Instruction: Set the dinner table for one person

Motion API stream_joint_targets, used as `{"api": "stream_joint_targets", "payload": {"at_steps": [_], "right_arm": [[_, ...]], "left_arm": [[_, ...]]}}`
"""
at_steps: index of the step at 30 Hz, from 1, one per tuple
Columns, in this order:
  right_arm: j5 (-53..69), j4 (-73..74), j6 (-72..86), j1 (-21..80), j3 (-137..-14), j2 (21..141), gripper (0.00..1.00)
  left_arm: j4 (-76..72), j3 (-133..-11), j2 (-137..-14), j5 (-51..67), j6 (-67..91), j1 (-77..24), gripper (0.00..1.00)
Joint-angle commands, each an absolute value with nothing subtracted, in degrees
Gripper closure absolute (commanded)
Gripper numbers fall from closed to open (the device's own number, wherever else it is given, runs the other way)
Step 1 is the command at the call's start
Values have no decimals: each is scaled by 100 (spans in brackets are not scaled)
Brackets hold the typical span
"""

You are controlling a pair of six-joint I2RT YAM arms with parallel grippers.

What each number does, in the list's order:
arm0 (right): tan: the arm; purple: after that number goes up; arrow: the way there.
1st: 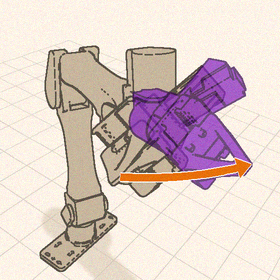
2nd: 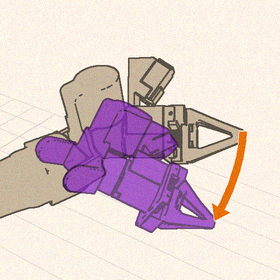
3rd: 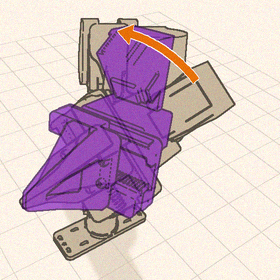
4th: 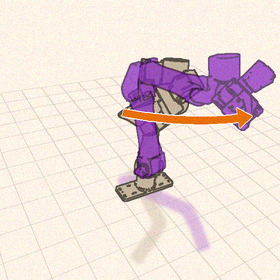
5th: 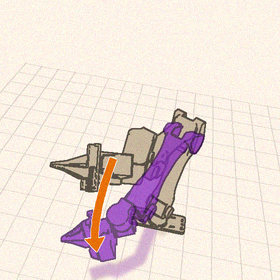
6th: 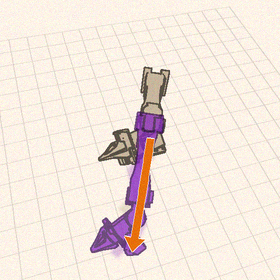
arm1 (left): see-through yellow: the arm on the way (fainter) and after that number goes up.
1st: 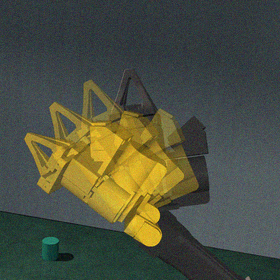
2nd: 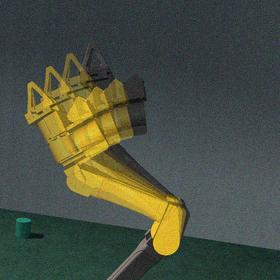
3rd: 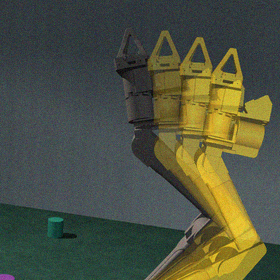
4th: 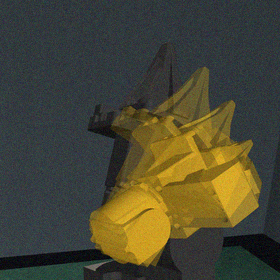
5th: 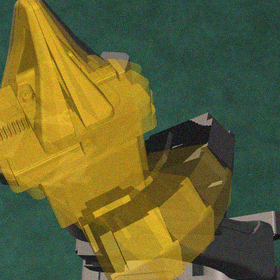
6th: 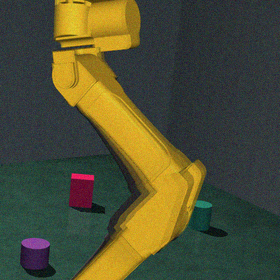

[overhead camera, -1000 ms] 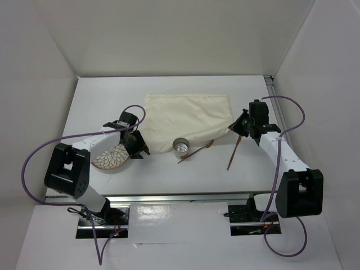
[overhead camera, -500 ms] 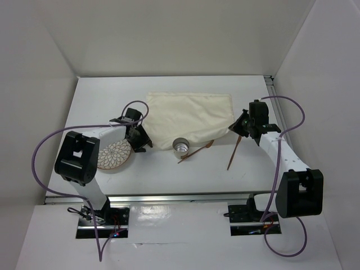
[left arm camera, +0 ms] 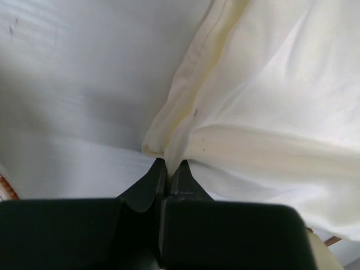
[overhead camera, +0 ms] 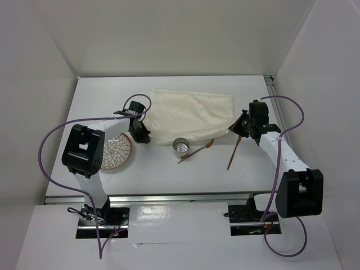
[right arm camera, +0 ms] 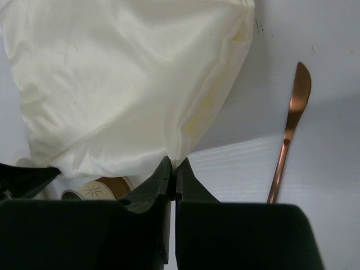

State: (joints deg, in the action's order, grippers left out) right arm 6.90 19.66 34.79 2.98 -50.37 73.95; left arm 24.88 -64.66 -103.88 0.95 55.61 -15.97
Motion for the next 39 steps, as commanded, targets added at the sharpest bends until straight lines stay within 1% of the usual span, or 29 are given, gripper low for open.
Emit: {"api": "stream_joint_targets", "payload": {"at_steps": [1, 5, 6, 7, 8, 9, 10, 11, 12, 13, 14, 15, 17, 18, 19, 22, 26, 30, 35, 39], "right_arm": [[782, 2048, 3305, 264, -5220, 7400, 100], [896, 1899, 3130, 264, -5536, 7716, 100], [896, 1898, 3051, 264, -5711, 7847, 100], [957, 1838, 2998, 211, -6252, 8231, 100], [1019, 1837, 2997, 150, -7015, 8470, 100], [1115, 1837, 2997, 54, -7484, 8734, 100], [1203, 1976, 2997, 53, -8002, 9276, 100], [1265, 2082, 2997, -8, -8529, 9516, 100], [1318, 2161, 2997, -9, -9030, 9727, 100], [1371, 2232, 2997, -9, -9870, 10017, 100], [1432, 2232, 3067, -9, -10175, 10089, 100], [1494, 2232, 3128, -9, -10395, 10090, 100], [1669, 2172, 3190, -62, -10722, 10090, 100], [1670, 2171, 3190, -62, -10723, 9985, 100], [1670, 2171, 3190, -62, -10601, 9871, 100], [1670, 1899, 3243, -62, -10205, 9239, 100], [1670, 1907, 3243, -62, -9661, 8456, 100], [1486, 2143, 3243, -62, -9519, 7666, 100], [1354, 2399, 3190, -62, -9579, 7216, 100], [1283, 2452, 3190, -62, -9694, 7163, 100]], "left_arm": [[2986, -7153, -10503, -351, 5362, -1547, 100], [3401, -8250, -10503, -431, 4949, -1441, 100], [3401, -8862, -10564, -257, 4635, -1354, 100], [3401, -9242, -10730, -142, 4449, -1214, 100], [3584, -10177, -10879, 103, 4134, -1126, 100], [3751, -10761, -11072, 245, 4000, -1029, 100], [3918, -11367, -11535, 411, 3842, -846, 100], [4364, -12034, -11766, 570, 3710, -765, 100], [4560, -13268, -11977, 771, 3535, -695, 100], [4683, -13733, -12136, 921, 3464, -581, 100], [4737, -14051, -12216, 1053, 3463, -510, 100], [4563, -14080, -12095, 1385, 3463, -440, 100], [4142, -13547, -11700, 1843, 3559, -125, 100], [3905, -13213, -11237, 2081, 3629, -10, 100], [3624, -12705, -11032, 2440, 3682, 96, 100], [3621, -12350, -10479, 2679, 3683, 351, 100], [3796, -12182, -9977, 3075, 3577, 588, 100], [4201, -12182, -9572, 3418, 3384, 782, 100], [4666, -12304, -9387, 3831, 3130, 896, 100], [4589, -12173, -9439, 3911, 3129, 896, 100]]}}
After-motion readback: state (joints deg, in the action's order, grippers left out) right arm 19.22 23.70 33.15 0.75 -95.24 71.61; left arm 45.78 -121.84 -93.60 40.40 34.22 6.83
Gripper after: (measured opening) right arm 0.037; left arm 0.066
